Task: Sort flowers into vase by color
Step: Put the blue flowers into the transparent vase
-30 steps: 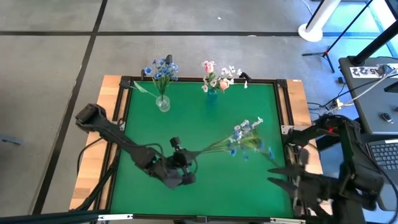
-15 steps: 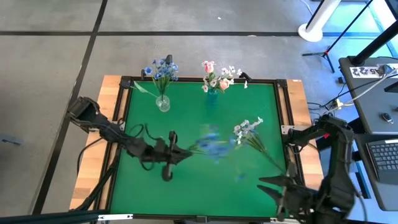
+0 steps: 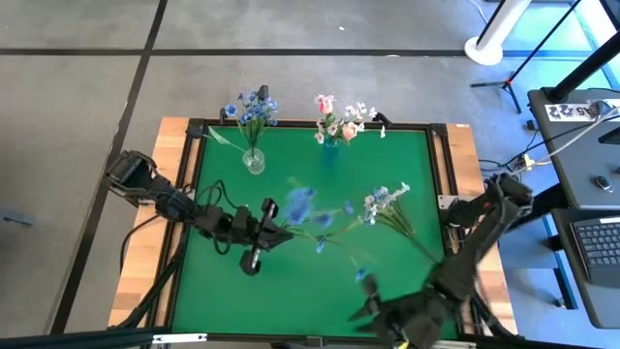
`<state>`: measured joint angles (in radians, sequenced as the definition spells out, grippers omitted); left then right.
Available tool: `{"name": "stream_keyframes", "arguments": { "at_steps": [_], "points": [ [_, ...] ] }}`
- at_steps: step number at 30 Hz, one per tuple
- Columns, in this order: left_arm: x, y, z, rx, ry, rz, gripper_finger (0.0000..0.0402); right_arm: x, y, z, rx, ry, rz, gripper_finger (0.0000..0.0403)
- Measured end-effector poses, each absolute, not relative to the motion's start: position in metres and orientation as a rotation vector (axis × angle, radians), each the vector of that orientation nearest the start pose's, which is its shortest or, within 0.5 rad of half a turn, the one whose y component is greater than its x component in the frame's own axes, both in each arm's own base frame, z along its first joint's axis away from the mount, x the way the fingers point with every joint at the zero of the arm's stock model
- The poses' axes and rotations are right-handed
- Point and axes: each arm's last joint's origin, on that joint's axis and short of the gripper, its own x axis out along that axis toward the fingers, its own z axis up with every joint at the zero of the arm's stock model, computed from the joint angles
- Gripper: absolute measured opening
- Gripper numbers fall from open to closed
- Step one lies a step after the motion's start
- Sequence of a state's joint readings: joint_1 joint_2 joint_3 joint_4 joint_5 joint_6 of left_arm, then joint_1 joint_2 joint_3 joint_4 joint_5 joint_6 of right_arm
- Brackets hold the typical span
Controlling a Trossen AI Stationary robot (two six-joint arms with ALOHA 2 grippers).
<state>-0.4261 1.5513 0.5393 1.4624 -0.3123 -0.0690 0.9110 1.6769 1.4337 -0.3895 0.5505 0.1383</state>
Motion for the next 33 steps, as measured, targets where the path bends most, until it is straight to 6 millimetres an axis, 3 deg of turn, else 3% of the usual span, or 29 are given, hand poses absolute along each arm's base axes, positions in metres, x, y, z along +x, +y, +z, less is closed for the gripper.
{"name": "stream_keyframes", "arguments": {
  "at_steps": [3,9,12,16,20,24,29,33],
  "points": [
    [0.262,-0.109,0.238,-0.23,-0.436,-0.152,0.0,0.267,0.277,0.299,-0.274,0.392,0.48,0.0105],
    [0.264,-0.113,0.241,-0.225,-0.438,-0.189,0.0,0.308,0.231,0.294,-0.294,0.247,0.16,0.0105],
    [0.263,-0.116,0.24,-0.226,-0.425,-0.192,0.0,0.322,0.214,0.299,-0.255,0.109,0.15,0.0105],
    [0.26,-0.123,0.239,-0.231,-0.412,-0.203,0.0,0.33,0.198,0.304,-0.248,-0.054,0.14,0.0105],
    [0.255,-0.132,0.238,-0.228,-0.398,-0.173,0.0,0.333,0.18,0.296,-0.219,-0.154,0.095,0.0105],
    [0.253,-0.136,0.235,-0.225,-0.366,-0.116,0.0,0.334,0.153,0.288,-0.06,-0.308,0.161,0.0105],
    [0.255,-0.137,0.231,-0.247,-0.32,-0.087,0.0,0.344,0.119,0.281,0.103,-0.311,0.294,0.0109],
    [0.256,-0.135,0.228,-0.261,-0.287,-0.055,0.0,0.348,0.111,0.278,0.13,-0.3,0.364,0.0129]
  ]
}}
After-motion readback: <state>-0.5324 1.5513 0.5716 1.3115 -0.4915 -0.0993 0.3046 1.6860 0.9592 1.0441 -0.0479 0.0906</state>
